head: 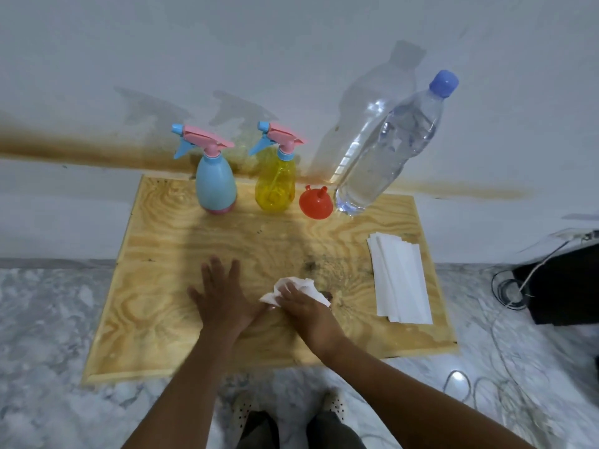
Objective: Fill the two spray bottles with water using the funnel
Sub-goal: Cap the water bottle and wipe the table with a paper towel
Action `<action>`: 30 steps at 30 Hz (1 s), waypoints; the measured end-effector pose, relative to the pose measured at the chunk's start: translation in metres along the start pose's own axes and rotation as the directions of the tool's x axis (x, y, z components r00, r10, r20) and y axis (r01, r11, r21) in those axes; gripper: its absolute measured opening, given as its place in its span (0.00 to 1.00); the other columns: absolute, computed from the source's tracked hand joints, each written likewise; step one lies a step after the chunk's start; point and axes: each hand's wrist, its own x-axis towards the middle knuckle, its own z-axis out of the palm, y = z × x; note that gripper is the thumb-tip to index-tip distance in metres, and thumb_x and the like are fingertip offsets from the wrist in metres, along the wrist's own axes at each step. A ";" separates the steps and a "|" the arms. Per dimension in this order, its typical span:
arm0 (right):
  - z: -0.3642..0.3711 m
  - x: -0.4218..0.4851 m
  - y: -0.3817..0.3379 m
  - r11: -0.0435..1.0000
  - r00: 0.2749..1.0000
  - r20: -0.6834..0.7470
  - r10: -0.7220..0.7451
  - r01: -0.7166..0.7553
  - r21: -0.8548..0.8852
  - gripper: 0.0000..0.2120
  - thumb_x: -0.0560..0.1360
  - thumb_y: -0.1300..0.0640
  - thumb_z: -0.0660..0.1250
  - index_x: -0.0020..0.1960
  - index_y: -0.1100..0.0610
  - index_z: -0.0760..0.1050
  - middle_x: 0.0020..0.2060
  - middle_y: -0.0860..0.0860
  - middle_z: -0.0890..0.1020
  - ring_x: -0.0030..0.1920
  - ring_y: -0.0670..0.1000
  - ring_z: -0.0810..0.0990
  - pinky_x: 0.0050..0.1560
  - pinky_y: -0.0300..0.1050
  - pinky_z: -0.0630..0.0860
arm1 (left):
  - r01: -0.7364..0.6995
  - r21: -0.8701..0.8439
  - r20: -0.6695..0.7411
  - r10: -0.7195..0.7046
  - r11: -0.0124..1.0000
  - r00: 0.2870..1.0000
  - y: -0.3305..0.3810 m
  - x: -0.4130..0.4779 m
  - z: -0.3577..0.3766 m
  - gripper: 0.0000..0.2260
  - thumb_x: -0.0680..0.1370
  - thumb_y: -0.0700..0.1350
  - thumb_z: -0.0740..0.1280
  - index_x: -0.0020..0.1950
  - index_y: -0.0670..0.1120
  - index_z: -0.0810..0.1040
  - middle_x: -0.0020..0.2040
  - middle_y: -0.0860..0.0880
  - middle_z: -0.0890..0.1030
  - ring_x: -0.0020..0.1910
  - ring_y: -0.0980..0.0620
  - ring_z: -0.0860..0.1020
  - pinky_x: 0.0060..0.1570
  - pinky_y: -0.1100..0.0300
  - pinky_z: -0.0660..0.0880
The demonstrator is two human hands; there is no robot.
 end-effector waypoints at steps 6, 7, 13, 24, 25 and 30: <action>-0.014 -0.038 0.018 0.994 0.990 -0.083 -0.114 0.113 -0.010 0.19 0.78 0.73 0.56 0.62 0.60 0.78 0.62 0.44 0.81 0.61 0.37 0.78 0.66 0.32 0.69 | 0.048 -0.054 0.049 -0.046 0.997 0.998 0.006 0.002 -0.004 0.53 0.67 0.70 0.72 0.81 0.52 0.46 0.81 0.43 0.36 0.80 0.40 0.38 0.74 0.33 0.48; -0.023 -0.039 0.010 0.997 0.993 -0.094 -0.078 0.078 -0.007 0.21 0.78 0.73 0.57 0.54 0.56 0.84 0.53 0.43 0.85 0.54 0.39 0.82 0.58 0.30 0.73 | 0.062 -0.056 0.058 -0.059 0.996 0.997 0.009 0.001 -0.006 0.53 0.68 0.68 0.72 0.81 0.52 0.46 0.81 0.43 0.36 0.80 0.40 0.39 0.74 0.33 0.48; -0.090 -0.041 -0.015 0.974 0.931 -0.303 0.206 -0.167 0.151 0.16 0.77 0.69 0.57 0.54 0.60 0.83 0.53 0.50 0.84 0.52 0.47 0.80 0.46 0.24 0.68 | -0.003 0.012 0.076 0.002 1.000 0.997 0.047 -0.018 -0.010 0.36 0.73 0.62 0.68 0.77 0.52 0.61 0.79 0.43 0.57 0.76 0.39 0.59 0.73 0.44 0.63; -0.197 -0.110 0.045 0.935 0.768 -0.570 0.292 -0.103 0.340 0.12 0.79 0.63 0.64 0.59 0.56 0.81 0.55 0.47 0.83 0.55 0.42 0.78 0.51 0.21 0.69 | -0.274 -0.342 0.040 0.306 0.899 0.951 0.207 -0.088 0.020 0.24 0.78 0.57 0.67 0.72 0.50 0.71 0.69 0.50 0.74 0.69 0.48 0.72 0.68 0.53 0.69; -0.205 -0.116 0.056 0.930 0.746 -0.591 0.307 -0.101 0.354 0.12 0.79 0.63 0.64 0.59 0.55 0.81 0.55 0.47 0.83 0.55 0.42 0.79 0.51 0.22 0.70 | -0.322 -0.323 0.008 0.343 0.890 0.939 0.227 -0.092 0.024 0.23 0.79 0.57 0.67 0.72 0.51 0.71 0.71 0.50 0.73 0.70 0.49 0.71 0.67 0.53 0.68; -0.244 -0.141 0.118 0.895 0.628 -0.656 0.419 -0.162 0.416 0.11 0.80 0.61 0.64 0.59 0.55 0.81 0.50 0.45 0.83 0.49 0.39 0.79 0.46 0.24 0.71 | -0.532 -0.203 -0.010 0.541 0.822 0.841 0.315 -0.086 0.063 0.25 0.80 0.57 0.65 0.75 0.52 0.68 0.78 0.51 0.64 0.77 0.52 0.62 0.68 0.55 0.69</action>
